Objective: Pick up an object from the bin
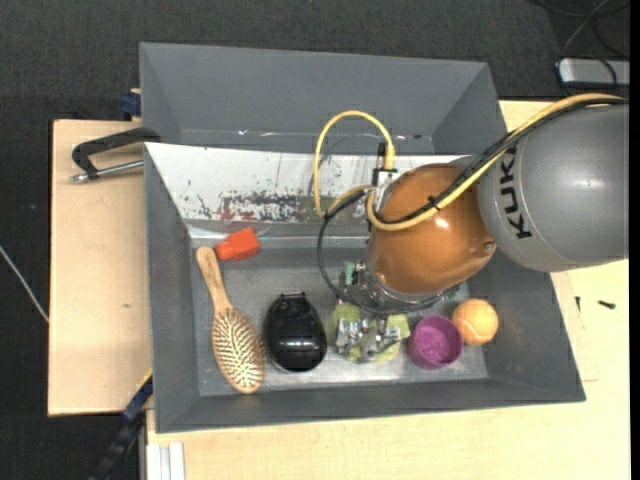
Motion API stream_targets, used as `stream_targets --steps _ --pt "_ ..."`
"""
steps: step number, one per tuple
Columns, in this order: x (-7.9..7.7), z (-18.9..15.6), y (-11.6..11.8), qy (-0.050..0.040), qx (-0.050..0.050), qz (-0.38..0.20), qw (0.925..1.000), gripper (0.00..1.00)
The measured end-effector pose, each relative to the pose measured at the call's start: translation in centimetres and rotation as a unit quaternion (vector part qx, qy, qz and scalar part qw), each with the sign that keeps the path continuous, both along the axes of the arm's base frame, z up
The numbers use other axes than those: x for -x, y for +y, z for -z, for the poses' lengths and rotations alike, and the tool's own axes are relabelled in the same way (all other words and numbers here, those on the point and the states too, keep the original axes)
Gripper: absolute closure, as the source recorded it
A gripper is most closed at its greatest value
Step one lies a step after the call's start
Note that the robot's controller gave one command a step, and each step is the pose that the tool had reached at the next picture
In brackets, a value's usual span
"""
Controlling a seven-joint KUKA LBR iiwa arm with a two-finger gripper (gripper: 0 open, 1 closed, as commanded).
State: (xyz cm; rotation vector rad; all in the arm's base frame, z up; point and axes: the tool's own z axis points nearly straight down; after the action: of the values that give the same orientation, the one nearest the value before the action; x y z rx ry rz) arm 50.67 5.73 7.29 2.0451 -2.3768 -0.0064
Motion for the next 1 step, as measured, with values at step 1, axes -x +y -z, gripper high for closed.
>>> stream_targets --steps 1 --pt "0.0 0.0 0.0 0.0 0.0 0.0 1.0 1.0"
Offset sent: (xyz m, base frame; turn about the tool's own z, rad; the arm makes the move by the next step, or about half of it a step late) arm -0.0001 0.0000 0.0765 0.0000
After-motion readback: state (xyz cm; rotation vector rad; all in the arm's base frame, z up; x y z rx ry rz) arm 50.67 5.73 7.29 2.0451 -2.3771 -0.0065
